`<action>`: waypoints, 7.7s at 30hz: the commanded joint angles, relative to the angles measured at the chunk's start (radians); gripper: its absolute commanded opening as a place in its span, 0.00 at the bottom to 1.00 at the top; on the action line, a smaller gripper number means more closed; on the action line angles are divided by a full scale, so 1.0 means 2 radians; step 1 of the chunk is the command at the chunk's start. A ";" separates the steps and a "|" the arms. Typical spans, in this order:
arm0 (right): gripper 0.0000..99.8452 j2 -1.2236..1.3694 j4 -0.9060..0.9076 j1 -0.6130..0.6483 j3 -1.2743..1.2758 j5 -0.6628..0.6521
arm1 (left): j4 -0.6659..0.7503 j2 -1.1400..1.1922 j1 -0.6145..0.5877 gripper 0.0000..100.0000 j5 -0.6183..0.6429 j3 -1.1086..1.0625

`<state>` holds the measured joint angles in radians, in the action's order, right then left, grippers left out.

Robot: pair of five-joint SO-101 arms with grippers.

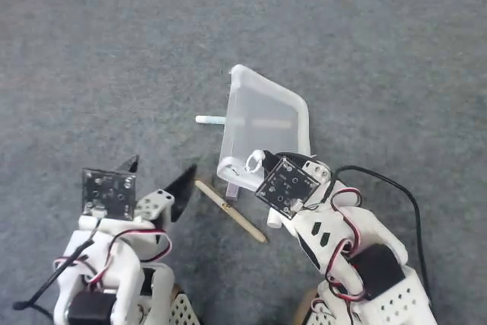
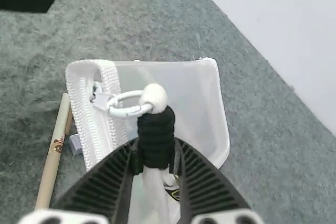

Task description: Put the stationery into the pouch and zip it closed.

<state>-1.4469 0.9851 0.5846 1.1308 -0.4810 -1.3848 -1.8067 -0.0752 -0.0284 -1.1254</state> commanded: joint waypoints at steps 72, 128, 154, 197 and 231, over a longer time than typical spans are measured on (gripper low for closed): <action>0.01 -0.013 -0.032 -0.074 0.009 0.005 | 0.150 -0.008 -0.043 0.01 0.051 -0.114; 0.13 -0.075 0.036 -0.048 -0.026 0.000 | 0.186 -0.007 0.028 0.01 -0.033 -0.171; 0.22 0.244 -0.017 -0.050 -0.102 0.091 | 0.195 -0.008 -0.151 0.01 0.081 -0.119; 0.22 0.679 -0.013 -0.045 -0.272 0.450 | 0.196 -0.008 -0.150 0.01 0.077 -0.122; 0.01 0.689 0.099 -0.074 -0.395 0.502 | 0.196 -0.008 -0.148 0.01 0.077 -0.122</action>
<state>0.0491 1.1707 0.4496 0.3867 0.5148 -1.0058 -1.8052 -0.3744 0.1143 -1.4323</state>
